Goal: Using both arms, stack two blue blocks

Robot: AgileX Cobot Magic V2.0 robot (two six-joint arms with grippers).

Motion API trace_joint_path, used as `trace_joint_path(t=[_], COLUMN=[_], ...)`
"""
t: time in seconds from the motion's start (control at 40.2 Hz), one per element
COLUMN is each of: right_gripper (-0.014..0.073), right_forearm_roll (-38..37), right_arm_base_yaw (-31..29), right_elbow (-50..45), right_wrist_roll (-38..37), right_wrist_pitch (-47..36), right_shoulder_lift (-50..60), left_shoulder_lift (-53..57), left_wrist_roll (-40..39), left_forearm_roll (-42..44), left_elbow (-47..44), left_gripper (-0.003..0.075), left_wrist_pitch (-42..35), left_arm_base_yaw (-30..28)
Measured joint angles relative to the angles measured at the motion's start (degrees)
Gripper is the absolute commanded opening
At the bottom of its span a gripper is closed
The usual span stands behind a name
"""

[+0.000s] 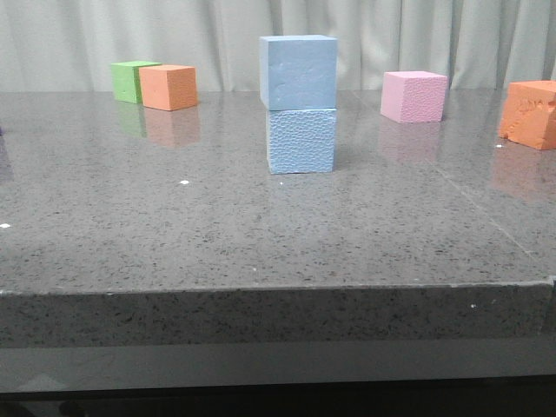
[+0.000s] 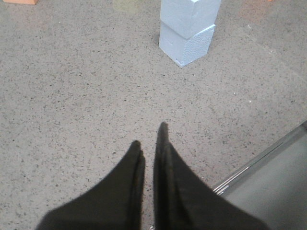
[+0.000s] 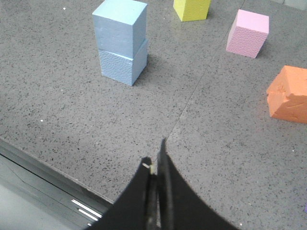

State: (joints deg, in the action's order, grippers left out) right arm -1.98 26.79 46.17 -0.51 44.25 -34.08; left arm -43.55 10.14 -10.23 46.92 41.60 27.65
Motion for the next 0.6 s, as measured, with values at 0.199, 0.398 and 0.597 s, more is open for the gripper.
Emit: trace_joint_path(t=[0.199,0.398,0.597], right_gripper=[-0.0068,-0.0068,-0.0068], right_forearm_roll=[0.0,0.0,0.0], right_arm_base_yaw=[0.0,0.0,0.0], right_elbow=[0.0,0.0,0.0], right_wrist_roll=[0.0,0.0,0.0], right_wrist_pitch=[0.0,0.0,0.0], right_shoulder_lift=[0.0,0.0,0.0], left_shoulder_lift=[0.0,0.0,0.1], left_wrist_roll=[2.0,2.2,2.2], left_forearm_roll=[0.0,0.0,0.0], left_elbow=[0.0,0.0,-0.1], left_gripper=[-0.002,-0.002,-0.002], left_wrist_pitch=[-0.2,0.0,0.0], left_arm_base_yaw=[0.0,0.0,0.0])
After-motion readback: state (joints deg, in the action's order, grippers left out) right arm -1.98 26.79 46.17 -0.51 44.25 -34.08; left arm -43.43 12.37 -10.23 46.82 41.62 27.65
